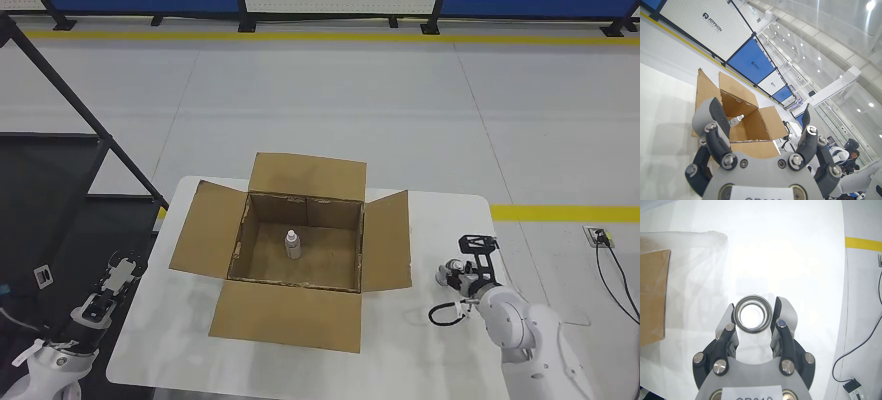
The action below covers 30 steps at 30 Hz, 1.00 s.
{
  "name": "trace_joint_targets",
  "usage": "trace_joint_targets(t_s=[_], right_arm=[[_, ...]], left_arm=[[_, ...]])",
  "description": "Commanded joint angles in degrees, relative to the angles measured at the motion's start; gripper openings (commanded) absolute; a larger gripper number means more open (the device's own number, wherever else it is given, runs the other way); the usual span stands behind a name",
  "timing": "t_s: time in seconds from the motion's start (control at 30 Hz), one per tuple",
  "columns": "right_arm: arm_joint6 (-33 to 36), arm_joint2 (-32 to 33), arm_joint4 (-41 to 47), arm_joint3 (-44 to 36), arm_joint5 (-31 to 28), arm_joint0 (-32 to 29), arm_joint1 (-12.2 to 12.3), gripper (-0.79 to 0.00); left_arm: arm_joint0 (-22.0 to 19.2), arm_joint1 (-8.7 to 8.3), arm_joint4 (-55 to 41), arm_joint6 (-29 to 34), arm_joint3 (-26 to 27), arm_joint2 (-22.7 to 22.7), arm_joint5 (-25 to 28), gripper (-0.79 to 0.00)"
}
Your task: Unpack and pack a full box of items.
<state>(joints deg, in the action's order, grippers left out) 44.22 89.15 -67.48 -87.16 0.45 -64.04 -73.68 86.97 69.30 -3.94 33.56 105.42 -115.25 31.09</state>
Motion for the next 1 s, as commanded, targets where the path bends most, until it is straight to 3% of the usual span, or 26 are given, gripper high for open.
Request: trace_joint_targets(t_s=[0.0, 0.27, 0.4, 0.6, 0.77, 0.83, 0.97], right_arm=[[-1.12, 0.13, -0.07, -1.39, 1.22, -0.6, 0.0, 0.0], [-11.74, -0.64, 0.07, -15.2, 7.6, -6.46, -0.47, 0.0], [-20.63, -3.58, 1.07, -24.25, 4.75, -10.79, -0.8, 0.0], [-24.37, -11.59, -5.91, -31.95, 1.73, -10.89, -1.11, 0.0], [-16.07, -19.56, -6.25, -28.18, -5.87, -1.37, -1.67, 0.0], [-9.61, -23.82, -3.73, -21.47, -7.64, 6.96, -2.53, 0.0], [-3.11, -31.52, 3.77, -7.13, -9.25, 20.42, -4.84, 0.0]], left_arm=[[0.0, 0.0, 0.0, 0.0, 0.0, 0.0, 0.0, 0.0], [0.0, 0.0, 0.0, 0.0, 0.0, 0.0, 0.0, 0.0], [0.0, 0.0, 0.0, 0.0, 0.0, 0.0, 0.0, 0.0], [0.0, 0.0, 0.0, 0.0, 0.0, 0.0, 0.0, 0.0], [0.21, -0.02, 0.07, -0.35, 0.2, 0.08, -0.3, 0.0], [0.53, -0.14, -0.2, -0.8, -0.21, -0.46, -0.62, 0.0], [0.44, -0.36, -0.8, -1.78, -1.25, -1.47, -1.62, 0.0]])
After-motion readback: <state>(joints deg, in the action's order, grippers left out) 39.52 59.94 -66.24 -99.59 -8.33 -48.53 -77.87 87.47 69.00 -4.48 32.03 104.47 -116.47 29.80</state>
